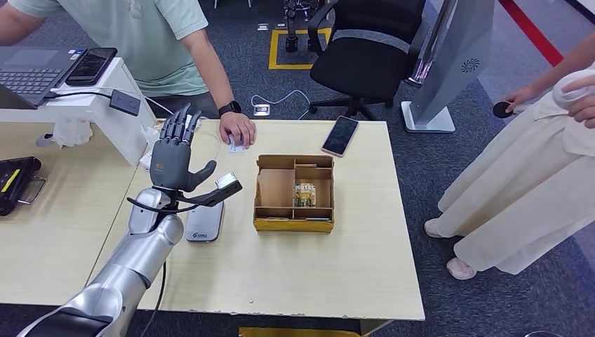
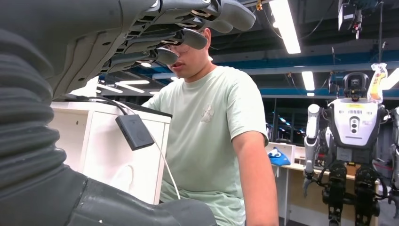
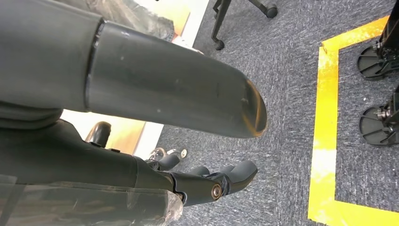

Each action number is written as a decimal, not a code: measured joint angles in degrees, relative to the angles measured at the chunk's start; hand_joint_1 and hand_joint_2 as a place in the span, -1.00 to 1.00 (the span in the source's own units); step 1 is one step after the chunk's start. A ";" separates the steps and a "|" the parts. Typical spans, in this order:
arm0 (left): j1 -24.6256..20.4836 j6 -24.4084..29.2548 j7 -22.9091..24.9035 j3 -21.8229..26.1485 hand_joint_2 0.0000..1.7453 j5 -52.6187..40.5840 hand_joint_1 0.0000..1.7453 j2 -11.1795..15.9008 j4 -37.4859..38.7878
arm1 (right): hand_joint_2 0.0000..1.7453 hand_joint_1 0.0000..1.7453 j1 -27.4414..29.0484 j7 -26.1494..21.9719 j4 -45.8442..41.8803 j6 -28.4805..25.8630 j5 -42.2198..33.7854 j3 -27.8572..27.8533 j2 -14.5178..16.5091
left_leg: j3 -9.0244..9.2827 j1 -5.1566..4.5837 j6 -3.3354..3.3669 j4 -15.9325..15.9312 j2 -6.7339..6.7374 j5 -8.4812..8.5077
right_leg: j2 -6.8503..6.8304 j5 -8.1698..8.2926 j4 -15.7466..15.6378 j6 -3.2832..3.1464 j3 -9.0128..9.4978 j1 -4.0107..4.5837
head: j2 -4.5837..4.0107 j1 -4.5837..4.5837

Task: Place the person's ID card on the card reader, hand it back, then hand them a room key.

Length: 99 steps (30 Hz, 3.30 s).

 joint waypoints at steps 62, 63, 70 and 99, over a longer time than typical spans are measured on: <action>-1.64 -0.48 0.66 -11.80 -1.00 4.35 -1.00 3.95 -4.22 | -1.00 -1.00 0.07 0.20 0.00 0.05 0.28 -1.09 -0.17 | -0.01 -0.01 0.00 0.00 -0.01 0.00 | -0.01 0.00 0.00 0.00 0.01 0.00 | -0.01 0.01; -0.99 -0.47 -0.39 -10.45 -1.00 3.99 -1.00 3.30 -4.96 | -1.00 -1.00 0.07 0.25 0.00 -0.08 0.30 -1.09 -0.17 | -0.01 -0.01 0.00 0.00 -0.01 0.00 | -0.01 0.00 0.00 0.00 0.01 -0.01 | 0.00 0.00; 2.02 -0.37 -3.34 -3.33 -1.00 2.75 -1.00 0.07 -8.54 | -1.00 -1.00 0.06 0.26 0.00 -0.52 0.33 -1.14 -0.17 | -0.01 -0.01 0.00 0.00 -0.01 0.00 | -0.01 0.00 0.00 0.00 0.01 -0.02 | -0.01 0.01; 3.00 -0.37 -3.39 -0.74 -0.50 2.70 -1.00 -1.23 -10.13 | -1.00 -1.00 0.04 0.26 0.00 -0.52 0.33 -1.25 -0.17 | -0.01 0.00 0.00 0.00 -0.02 0.00 | -0.03 0.00 0.00 0.00 0.01 -0.01 | 0.00 0.00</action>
